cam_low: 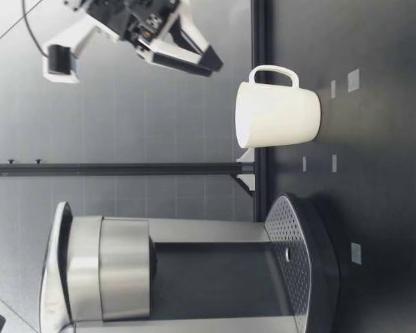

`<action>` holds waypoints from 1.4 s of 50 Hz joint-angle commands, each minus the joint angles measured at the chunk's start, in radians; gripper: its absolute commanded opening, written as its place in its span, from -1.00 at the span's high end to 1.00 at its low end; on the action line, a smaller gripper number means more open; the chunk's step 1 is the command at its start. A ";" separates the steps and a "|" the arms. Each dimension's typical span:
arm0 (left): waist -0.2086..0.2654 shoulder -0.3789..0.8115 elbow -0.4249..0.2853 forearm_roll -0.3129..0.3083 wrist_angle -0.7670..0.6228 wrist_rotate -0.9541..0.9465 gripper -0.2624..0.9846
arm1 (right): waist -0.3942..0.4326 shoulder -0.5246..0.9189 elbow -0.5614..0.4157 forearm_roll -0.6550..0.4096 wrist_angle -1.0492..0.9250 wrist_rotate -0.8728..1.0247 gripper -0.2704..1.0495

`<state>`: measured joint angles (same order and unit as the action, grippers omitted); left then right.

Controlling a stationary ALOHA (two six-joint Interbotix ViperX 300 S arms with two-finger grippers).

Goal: Place the coffee capsule inside the capsule container, then place the cup onto the center of the cup tray.

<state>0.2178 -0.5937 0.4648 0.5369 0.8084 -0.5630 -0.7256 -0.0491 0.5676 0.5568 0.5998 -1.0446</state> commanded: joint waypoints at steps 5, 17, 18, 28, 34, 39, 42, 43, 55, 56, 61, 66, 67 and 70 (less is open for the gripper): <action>0.000 -0.009 -0.011 0.005 -0.008 -0.002 0.39 | -0.006 0.023 -0.012 0.005 -0.020 0.000 -0.39; -0.002 -0.009 -0.002 0.005 -0.008 -0.002 0.39 | -0.005 0.055 -0.011 0.006 -0.055 -0.002 -0.38; 0.000 -0.009 0.000 0.005 -0.008 -0.002 0.39 | -0.005 0.058 -0.009 0.006 -0.063 -0.002 -0.39; 0.000 -0.009 0.005 0.005 -0.008 -0.002 0.39 | -0.005 0.081 0.011 0.009 -0.117 -0.005 -0.38; 0.000 -0.009 0.006 0.008 -0.008 -0.002 0.39 | -0.005 0.081 0.017 0.012 -0.127 -0.005 -0.39; 0.000 -0.009 0.008 0.011 -0.011 -0.002 0.39 | -0.003 0.086 0.018 0.020 -0.130 -0.005 -0.39; 0.000 -0.009 0.009 0.011 -0.017 -0.002 0.39 | -0.002 0.091 0.018 0.023 -0.130 -0.005 -0.39; 0.000 -0.009 0.009 0.011 -0.018 -0.002 0.39 | 0.000 0.092 0.018 0.025 -0.130 -0.005 -0.38; 0.000 -0.009 0.012 0.011 -0.025 -0.003 0.39 | 0.026 0.120 0.018 0.025 -0.133 -0.005 -0.38; 0.000 -0.009 0.012 0.012 -0.025 -0.003 0.39 | 0.028 0.120 0.018 0.025 -0.133 -0.005 -0.38; 0.000 -0.009 0.014 0.011 -0.025 -0.003 0.39 | 0.034 0.123 0.017 0.025 -0.133 -0.005 -0.38; 0.000 -0.009 0.012 0.012 -0.028 -0.005 0.39 | 0.035 0.129 0.017 0.026 -0.137 -0.005 -0.37; 0.000 -0.009 0.014 0.011 -0.029 -0.005 0.39 | 0.035 0.129 0.017 0.025 -0.137 -0.005 -0.37; 0.000 -0.009 0.012 0.011 -0.031 -0.005 0.40 | 0.035 0.132 0.017 0.025 -0.138 -0.005 -0.37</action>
<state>0.2178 -0.5952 0.4893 0.5446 0.7869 -0.5660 -0.6949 0.0951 0.5952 0.5783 0.4694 -1.0508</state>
